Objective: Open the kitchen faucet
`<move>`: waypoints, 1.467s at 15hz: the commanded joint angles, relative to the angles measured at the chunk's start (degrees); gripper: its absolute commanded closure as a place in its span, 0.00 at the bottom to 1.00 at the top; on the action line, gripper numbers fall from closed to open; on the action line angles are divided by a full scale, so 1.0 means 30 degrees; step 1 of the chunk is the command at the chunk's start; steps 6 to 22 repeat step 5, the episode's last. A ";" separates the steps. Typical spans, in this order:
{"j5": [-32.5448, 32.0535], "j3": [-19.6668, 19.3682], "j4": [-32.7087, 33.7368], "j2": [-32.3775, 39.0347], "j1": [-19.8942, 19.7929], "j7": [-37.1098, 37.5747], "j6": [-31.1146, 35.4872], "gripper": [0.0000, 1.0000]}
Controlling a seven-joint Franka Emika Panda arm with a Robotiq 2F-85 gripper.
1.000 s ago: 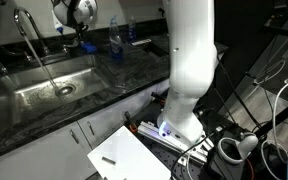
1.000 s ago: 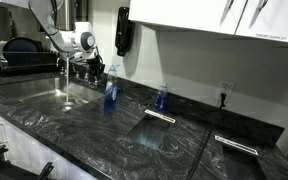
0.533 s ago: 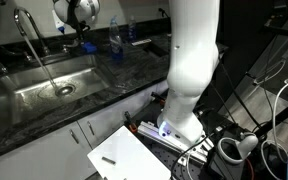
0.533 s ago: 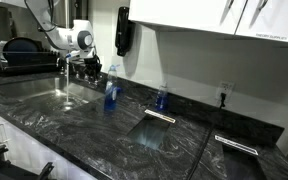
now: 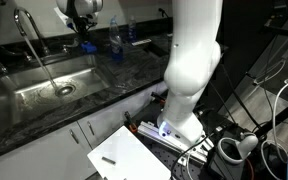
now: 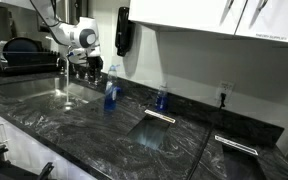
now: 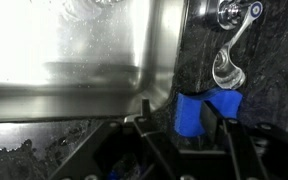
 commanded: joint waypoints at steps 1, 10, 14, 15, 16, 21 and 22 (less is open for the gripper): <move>0.0770 0.0669 -0.0444 -0.0932 -0.0769 -0.3372 -0.0857 0.14; 0.1077 0.0612 -0.0198 -0.0979 -0.0837 -0.5314 -0.1096 0.00; 0.1077 0.0612 -0.0198 -0.0979 -0.0837 -0.5314 -0.1096 0.00; 0.1077 0.0612 -0.0198 -0.0979 -0.0837 -0.5314 -0.1096 0.00; 0.1077 0.0612 -0.0198 -0.0979 -0.0837 -0.5314 -0.1096 0.00; 0.1077 0.0612 -0.0198 -0.0979 -0.0837 -0.5314 -0.1096 0.00; 0.1077 0.0612 -0.0198 -0.0979 -0.0837 -0.5314 -0.1096 0.00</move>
